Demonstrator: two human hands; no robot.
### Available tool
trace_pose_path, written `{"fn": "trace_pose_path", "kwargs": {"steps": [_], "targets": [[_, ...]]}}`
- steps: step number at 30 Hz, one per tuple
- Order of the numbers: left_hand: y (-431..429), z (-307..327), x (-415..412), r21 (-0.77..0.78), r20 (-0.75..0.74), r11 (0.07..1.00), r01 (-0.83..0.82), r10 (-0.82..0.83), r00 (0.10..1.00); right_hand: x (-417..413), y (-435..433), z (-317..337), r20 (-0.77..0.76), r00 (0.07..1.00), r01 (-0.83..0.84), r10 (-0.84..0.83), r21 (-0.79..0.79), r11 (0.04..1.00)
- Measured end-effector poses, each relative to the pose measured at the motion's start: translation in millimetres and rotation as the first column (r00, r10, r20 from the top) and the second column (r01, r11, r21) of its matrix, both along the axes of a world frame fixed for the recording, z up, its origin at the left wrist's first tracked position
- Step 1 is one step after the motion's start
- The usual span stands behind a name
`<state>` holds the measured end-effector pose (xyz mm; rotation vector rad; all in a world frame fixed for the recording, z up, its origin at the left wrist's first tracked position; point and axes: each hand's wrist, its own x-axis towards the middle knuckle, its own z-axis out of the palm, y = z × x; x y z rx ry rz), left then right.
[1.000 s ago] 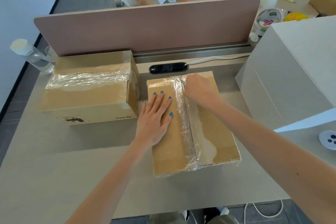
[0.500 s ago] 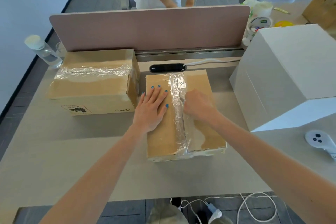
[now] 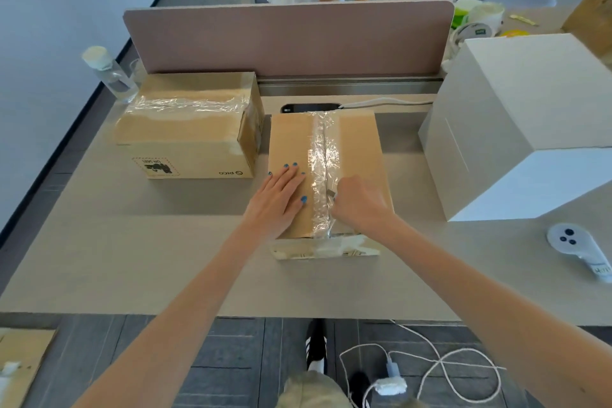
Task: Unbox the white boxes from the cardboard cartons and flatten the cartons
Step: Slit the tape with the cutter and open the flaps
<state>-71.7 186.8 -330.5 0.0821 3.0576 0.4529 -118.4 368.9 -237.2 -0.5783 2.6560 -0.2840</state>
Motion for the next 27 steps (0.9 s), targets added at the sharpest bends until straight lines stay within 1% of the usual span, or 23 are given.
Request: {"fn": "trace_pose_path", "kwargs": {"steps": [2,4,6,8,10,15,21,27], "targets": [[6,0,18,0.042,0.002,0.999,0.016,-0.016,1.000,8,3,-1,-0.014,1.000,-0.006,0.006,0.001,1.000],[11,-1,33,0.018,0.013,0.998,0.058,-0.058,0.998,17,8,-3,-0.022,1.000,-0.004,0.004,-0.003,1.000],[14,-7,45,-0.059,0.032,0.995,0.082,-0.080,0.996,26,13,-5,-0.026,1.000,-0.010,0.009,-0.009,1.000],[17,-17,55,-0.166,-0.014,0.984,0.071,-0.074,0.997,35,18,-5,-0.017,1.000,-0.013,0.012,-0.018,1.000],[21,-27,61,-0.231,-0.068,0.973,0.025,-0.042,0.997,42,22,-3,0.002,1.000,-0.021,0.021,-0.035,0.999],[31,-34,60,-0.256,-0.138,0.965,-0.052,0.017,0.990,54,34,-3,0.005,0.999,-0.038,0.038,-0.060,0.998],[46,-35,46,-0.269,-0.112,0.958,-0.102,0.074,0.991,51,40,-7,-0.045,0.999,-0.027,0.025,-0.052,0.998],[51,-33,37,-0.271,-0.092,0.957,-0.102,0.079,0.993,45,43,-10,-0.064,0.997,-0.035,0.032,-0.045,0.998]]}}
